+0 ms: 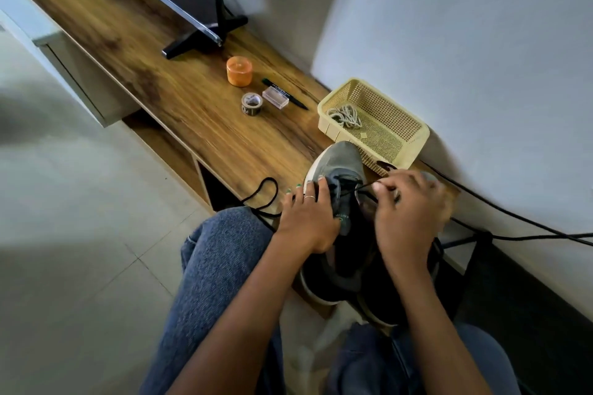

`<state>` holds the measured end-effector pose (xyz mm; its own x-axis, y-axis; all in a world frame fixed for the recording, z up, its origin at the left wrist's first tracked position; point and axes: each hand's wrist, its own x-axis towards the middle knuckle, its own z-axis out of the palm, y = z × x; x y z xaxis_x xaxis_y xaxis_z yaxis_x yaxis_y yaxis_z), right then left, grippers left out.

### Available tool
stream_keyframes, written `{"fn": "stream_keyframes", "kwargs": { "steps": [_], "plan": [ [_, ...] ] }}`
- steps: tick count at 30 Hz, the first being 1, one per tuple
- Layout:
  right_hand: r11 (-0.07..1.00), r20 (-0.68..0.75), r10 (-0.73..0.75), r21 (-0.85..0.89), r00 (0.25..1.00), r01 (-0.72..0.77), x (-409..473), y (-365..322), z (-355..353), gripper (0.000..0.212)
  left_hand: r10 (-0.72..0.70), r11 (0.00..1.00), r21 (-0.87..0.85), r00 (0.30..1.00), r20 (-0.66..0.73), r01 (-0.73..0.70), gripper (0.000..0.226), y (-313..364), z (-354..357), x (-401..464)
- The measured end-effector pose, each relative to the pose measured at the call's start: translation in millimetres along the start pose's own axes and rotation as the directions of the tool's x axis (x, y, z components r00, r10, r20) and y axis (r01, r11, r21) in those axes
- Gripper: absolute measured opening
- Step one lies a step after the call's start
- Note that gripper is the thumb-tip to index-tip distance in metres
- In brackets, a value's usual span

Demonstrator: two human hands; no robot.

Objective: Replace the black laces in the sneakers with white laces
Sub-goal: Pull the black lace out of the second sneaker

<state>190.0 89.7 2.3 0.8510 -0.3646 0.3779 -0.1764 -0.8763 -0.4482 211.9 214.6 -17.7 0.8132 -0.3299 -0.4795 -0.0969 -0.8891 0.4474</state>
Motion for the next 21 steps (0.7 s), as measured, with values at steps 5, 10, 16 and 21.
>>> {"fn": "stream_keyframes", "kwargs": {
  "steps": [5,10,16,21],
  "plan": [
    [0.929,-0.157,0.256,0.312,0.954,-0.198,-1.4,-1.3,-11.8,0.002,0.007,1.000,-0.002,1.000,-0.005,-0.007,0.075,-0.1,0.2,-0.6],
    [0.986,0.169,0.164,-0.068,0.972,-0.154,-5.2,-15.8,-9.6,0.045,-0.001,1.000,0.011,1.000,-0.023,0.001,0.078,-0.4,1.4,0.4],
    [0.922,0.470,-0.056,-0.314,0.881,0.226,-8.7,-20.7,11.7,0.029,0.009,1.000,0.009,0.999,-0.040,-0.009,0.072,-1.1,4.7,3.3],
    [0.928,0.269,-0.186,-0.268,0.945,0.259,-10.2,-7.1,28.2,0.006,0.011,1.000,-0.007,1.000,-0.024,-0.011,0.076,-2.1,2.4,2.1]
  ]
}}
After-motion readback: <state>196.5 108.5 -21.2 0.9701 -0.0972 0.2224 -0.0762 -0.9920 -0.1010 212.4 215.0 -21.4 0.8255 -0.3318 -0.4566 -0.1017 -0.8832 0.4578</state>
